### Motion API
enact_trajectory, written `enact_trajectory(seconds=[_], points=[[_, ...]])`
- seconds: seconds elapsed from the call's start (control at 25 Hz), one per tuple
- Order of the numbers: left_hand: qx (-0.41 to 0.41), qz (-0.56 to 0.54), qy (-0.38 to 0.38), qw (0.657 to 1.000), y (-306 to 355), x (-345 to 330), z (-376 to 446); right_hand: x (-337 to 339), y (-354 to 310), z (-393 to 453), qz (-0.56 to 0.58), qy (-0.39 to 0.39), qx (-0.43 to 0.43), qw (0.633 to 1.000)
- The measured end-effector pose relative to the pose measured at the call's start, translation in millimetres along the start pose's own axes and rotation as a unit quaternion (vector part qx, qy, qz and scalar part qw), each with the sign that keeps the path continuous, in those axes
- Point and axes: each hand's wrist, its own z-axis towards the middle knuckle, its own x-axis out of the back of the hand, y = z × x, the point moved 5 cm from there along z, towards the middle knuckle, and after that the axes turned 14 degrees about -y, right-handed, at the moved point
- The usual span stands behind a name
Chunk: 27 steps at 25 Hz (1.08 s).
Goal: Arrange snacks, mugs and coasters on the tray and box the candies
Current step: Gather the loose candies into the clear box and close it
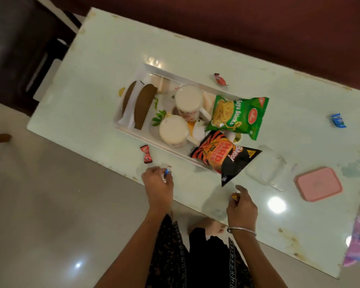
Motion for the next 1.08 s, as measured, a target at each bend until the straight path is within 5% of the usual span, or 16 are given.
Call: enact_trajectory(seconds=[0.12,0.32,0.64,0.84,1.08], points=[[0.026,0.007,0.039,0.999,-11.1,23.5,30.5,-3.1,-5.0,2.8,0.004,-0.01,0.01,1.0],[0.0,0.013,-0.003,1.0,-9.8,18.2,62.1,-4.3,-2.4,6.8,-0.002,-0.037,0.03,0.999],[-0.018,-0.001,-0.105,0.994,0.4,-20.6,-21.0,10.5,10.8,0.1,0.088,-0.062,-0.028,0.994],[-0.057,-0.093,-0.29,0.951,54.4,-88.9,-106.2,70.9,26.9,-13.5,0.201,0.072,-0.089,0.973],[-0.129,-0.19,-0.222,0.948,170.2,-130.9,-97.4,125.3,35.2,4.9,0.285,0.172,-0.087,0.939]])
